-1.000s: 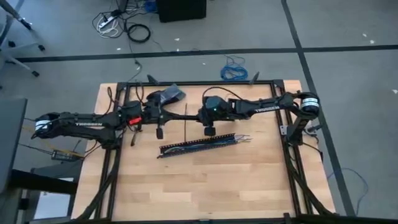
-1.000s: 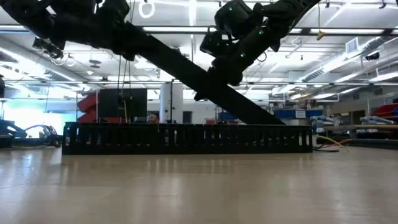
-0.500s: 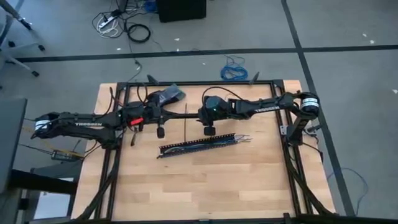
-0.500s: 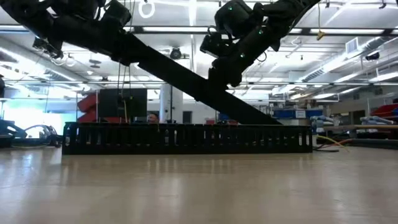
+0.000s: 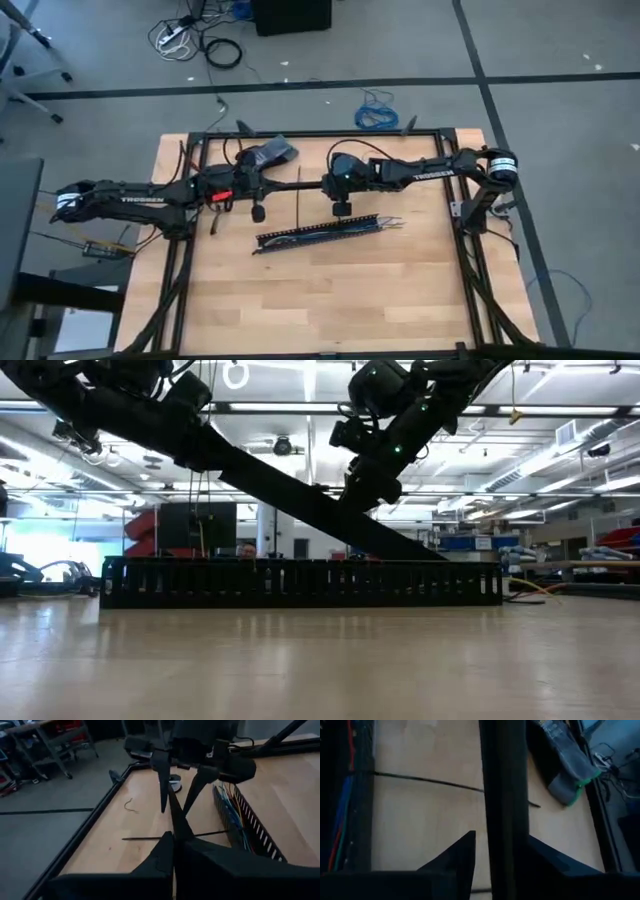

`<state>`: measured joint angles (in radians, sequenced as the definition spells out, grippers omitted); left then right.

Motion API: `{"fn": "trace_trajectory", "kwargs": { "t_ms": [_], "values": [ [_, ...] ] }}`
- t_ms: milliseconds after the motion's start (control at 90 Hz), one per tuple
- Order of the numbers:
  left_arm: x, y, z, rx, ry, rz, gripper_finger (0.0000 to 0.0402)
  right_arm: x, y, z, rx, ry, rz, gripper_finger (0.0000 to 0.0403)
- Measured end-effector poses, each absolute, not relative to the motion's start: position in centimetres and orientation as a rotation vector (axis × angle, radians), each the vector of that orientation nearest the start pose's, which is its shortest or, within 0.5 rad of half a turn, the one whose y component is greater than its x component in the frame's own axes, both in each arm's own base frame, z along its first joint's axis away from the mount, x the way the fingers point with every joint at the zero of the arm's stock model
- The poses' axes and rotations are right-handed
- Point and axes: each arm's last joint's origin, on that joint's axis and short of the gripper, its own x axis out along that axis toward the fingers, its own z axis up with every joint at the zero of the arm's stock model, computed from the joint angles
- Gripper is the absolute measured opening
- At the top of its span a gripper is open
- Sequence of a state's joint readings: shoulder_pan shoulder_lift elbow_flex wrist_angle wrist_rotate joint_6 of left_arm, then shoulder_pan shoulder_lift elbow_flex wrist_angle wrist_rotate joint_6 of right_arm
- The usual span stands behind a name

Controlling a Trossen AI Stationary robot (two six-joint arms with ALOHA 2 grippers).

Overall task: Ziptie cables
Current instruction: Close the black cable duct

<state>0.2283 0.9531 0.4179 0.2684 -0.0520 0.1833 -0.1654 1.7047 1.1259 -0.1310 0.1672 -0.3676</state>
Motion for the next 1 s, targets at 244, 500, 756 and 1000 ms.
{"fn": "trace_trajectory", "kwargs": {
  "t_ms": [244,500,756,1000],
  "values": [
    [19.6,4.7,21.9,0.159,0.297,0.258,0.0000,36.0,-6.6,22.0,-0.379,0.772,-0.214,0.0120],
    [19.6,4.7,22.0,0.157,0.290,0.254,0.0000,36.0,-6.3,22.1,-0.451,0.782,-0.251,0.0015],
    [19.7,4.5,22.0,0.167,0.272,0.172,0.0050,36.2,-4.7,22.6,-0.514,0.834,-0.264,0.0013],
    [19.7,4.3,22.2,0.184,0.253,0.127,0.0174,36.7,-2.1,26.3,-0.660,0.910,-0.321,0.0013]
  ]
}}
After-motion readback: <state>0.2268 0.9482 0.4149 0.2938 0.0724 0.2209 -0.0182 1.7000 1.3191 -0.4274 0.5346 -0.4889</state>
